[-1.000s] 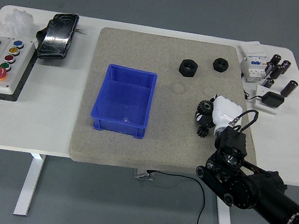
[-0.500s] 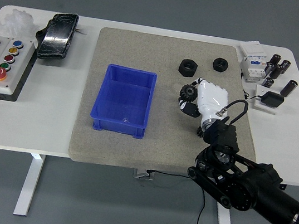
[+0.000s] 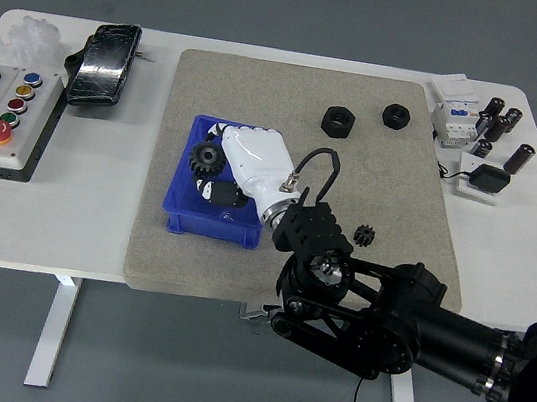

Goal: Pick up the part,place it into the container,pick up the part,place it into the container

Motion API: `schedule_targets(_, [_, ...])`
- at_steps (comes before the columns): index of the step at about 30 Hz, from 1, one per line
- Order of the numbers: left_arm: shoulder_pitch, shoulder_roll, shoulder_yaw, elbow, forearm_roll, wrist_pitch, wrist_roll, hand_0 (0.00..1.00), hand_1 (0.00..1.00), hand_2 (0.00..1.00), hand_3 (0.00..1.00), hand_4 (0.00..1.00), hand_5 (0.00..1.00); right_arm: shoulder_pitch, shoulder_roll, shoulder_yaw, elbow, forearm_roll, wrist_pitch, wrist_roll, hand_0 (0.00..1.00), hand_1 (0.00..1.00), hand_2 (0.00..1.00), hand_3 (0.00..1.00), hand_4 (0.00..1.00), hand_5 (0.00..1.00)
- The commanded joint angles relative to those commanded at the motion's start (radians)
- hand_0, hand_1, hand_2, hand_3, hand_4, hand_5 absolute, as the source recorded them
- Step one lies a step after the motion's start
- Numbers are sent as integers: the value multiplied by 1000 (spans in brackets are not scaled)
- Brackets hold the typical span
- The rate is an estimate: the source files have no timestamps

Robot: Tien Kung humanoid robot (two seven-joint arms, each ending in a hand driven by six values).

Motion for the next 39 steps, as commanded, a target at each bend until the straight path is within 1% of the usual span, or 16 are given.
schedule_targets(1, [0,0,0,0,1,0,0,618,521,541,626,593,425,-1,2,0,-7,-6,6,-3,651,754,788,726,450,266])
schedule_targets(6, [1,0,-2,0,3,0,1,618,521,541,626,593,425,-7,5,1,-34,-28,13,-15,651,754,788,726,450,266])
schedule_targets(7, [1,0,-3,0,4,0,1,618,521,541,625,592,425,-9,5,3,-35,-30,10,-15,656,759,792,737,511,281])
schedule_targets(12, [0,0,-3,0,7,-1,-1,618,521,541,625,592,425,-27,-2,39,-32,-41,-1,-24,656,759,792,737,511,281])
schedule_targets(13, [0,0,-3,0,8,-2,-2,618,521,540,625,592,424,-37,-9,59,-29,-44,-4,-27,653,758,792,744,565,294])
schedule_targets(14, [0,0,-3,0,9,-2,-3,618,521,540,625,592,424,-47,-16,76,-24,-49,-7,-30,653,758,792,744,565,294])
schedule_targets(18, [2,0,-5,0,12,-2,-5,618,521,540,625,592,424,-114,-70,167,22,-106,-17,-50,653,758,792,744,565,294])
schedule_targets(19, [3,-1,-7,0,13,-2,-5,618,521,540,625,591,423,-132,-86,191,37,-121,-16,-50,586,697,753,737,634,324])
schedule_targets(20, [4,-1,-8,0,14,-2,-5,618,521,540,625,591,423,-150,-102,214,51,-133,-14,-50,586,697,753,737,634,324])
schedule_targets(24, [10,-2,-18,0,21,0,-3,618,521,540,625,591,423,-238,-182,320,132,-173,47,-50,586,697,753,737,634,324])
schedule_targets(25, [10,-2,-20,0,22,0,-3,617,520,540,624,590,419,-256,-197,342,150,-178,64,-50,518,694,761,765,760,445])
schedule_targets(28, [11,-1,-23,0,25,0,-6,617,520,540,624,590,419,-321,-249,410,214,-199,120,-50,518,694,761,765,760,445])
schedule_targets(30, [11,-1,-21,0,23,0,-8,617,520,540,624,590,419,-369,-278,453,258,-202,137,-50,518,694,761,765,760,445])
schedule_targets(31, [11,0,-21,0,24,-1,-9,617,521,540,624,589,419,-388,-286,468,274,-200,140,-50,492,694,765,779,782,441])
schedule_targets(34, [12,1,-24,0,31,-1,-8,617,521,540,624,589,419,-450,-298,475,301,-183,135,-50,492,694,765,779,782,441])
schedule_targets(39, [10,2,-24,0,38,-4,-8,617,521,539,624,588,419,-494,-279,449,290,-159,117,-50,480,694,763,785,789,450])
